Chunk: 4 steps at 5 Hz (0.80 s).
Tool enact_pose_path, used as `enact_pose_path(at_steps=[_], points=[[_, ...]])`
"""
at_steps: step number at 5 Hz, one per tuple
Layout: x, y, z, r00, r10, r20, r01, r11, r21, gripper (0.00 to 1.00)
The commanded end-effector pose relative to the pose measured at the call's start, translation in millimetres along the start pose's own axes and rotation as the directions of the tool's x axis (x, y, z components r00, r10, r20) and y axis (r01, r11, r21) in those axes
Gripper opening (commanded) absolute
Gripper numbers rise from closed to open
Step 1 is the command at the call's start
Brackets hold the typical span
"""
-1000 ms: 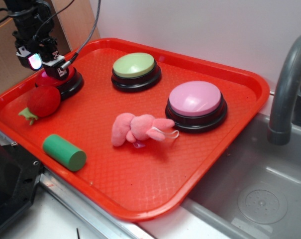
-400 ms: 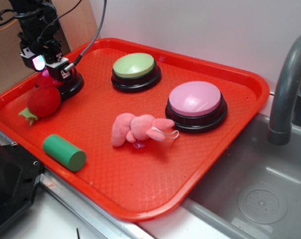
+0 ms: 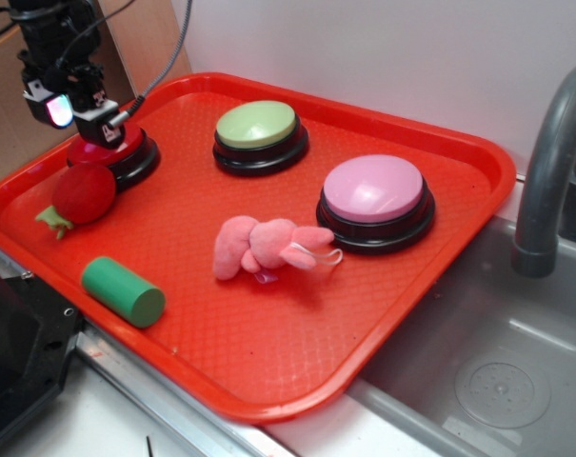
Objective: Push the red button.
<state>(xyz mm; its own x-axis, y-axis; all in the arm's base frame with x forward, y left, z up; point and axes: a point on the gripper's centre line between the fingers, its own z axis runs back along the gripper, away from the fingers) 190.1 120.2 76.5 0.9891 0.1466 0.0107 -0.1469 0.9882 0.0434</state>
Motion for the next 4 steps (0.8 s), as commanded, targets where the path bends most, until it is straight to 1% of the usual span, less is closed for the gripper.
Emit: enact_pose_path(at_steps=[1, 4], points=[[5.3, -0.9, 37.1, 0.998, -0.006, 0.061, 0.003, 0.999, 0.036, 1.0], [7.3, -11.6, 57.0, 0.996, -0.028, 0.083, 0.024, 0.999, 0.044, 1.0]])
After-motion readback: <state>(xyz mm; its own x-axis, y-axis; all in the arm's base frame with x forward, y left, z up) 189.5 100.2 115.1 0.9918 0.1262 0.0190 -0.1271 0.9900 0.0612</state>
